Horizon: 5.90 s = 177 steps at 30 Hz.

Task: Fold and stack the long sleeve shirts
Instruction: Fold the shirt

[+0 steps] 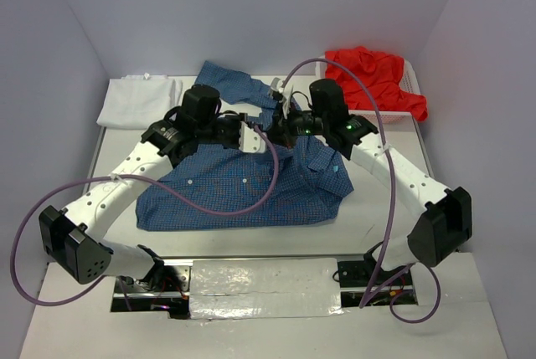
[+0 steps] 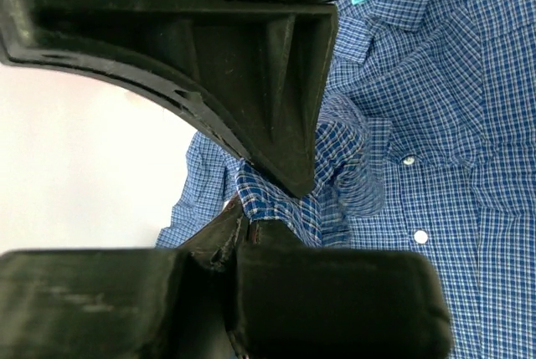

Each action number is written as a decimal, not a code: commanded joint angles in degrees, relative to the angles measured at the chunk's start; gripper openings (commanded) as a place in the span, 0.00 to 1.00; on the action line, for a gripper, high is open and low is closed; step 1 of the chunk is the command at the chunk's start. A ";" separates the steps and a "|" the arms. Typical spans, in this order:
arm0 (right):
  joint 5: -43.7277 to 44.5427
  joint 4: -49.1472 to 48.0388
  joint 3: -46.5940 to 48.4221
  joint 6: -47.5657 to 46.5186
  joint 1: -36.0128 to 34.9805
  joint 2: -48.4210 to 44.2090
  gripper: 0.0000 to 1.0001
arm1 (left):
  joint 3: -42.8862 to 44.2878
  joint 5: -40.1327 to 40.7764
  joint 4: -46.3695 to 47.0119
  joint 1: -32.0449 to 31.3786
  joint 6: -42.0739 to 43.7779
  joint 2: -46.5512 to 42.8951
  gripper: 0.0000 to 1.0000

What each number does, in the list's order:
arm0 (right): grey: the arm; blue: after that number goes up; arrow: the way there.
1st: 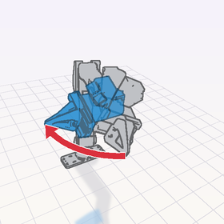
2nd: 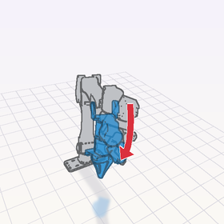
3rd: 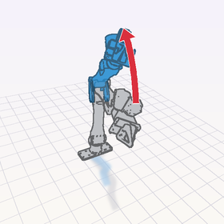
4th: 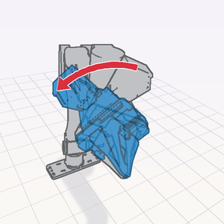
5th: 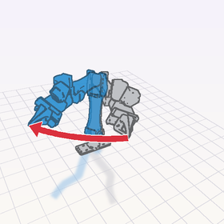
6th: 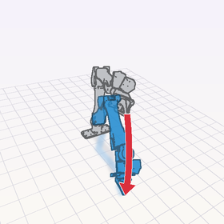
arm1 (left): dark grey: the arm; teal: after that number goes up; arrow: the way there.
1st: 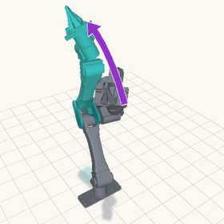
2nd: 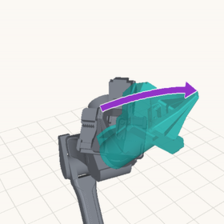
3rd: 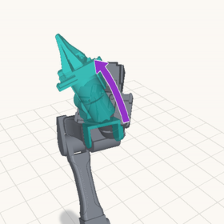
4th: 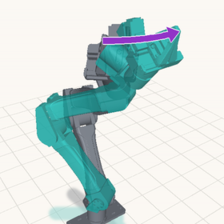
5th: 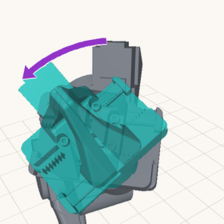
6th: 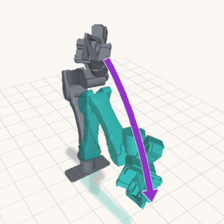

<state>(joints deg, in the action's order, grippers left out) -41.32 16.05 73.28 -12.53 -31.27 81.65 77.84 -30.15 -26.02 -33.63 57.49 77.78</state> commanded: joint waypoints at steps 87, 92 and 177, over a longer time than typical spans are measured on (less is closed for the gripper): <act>39.03 5.92 -26.52 34.33 17.20 4.13 0.67 | -20.10 16.09 -4.66 2.78 -10.20 -21.18 0.00; 41.23 7.33 -25.37 35.12 17.38 5.45 0.24 | -17.38 13.20 1.32 2.78 -13.11 -19.16 0.00; 11.01 -7.62 -9.83 -32.46 -16.98 2.46 0.80 | -40.49 18.72 9.41 0.14 17.93 -38.84 0.00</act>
<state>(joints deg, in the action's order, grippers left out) -27.18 10.35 59.55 -43.55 -47.31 83.24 37.10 -10.35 -20.49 -33.32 81.87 39.55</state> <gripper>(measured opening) 0.798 0.037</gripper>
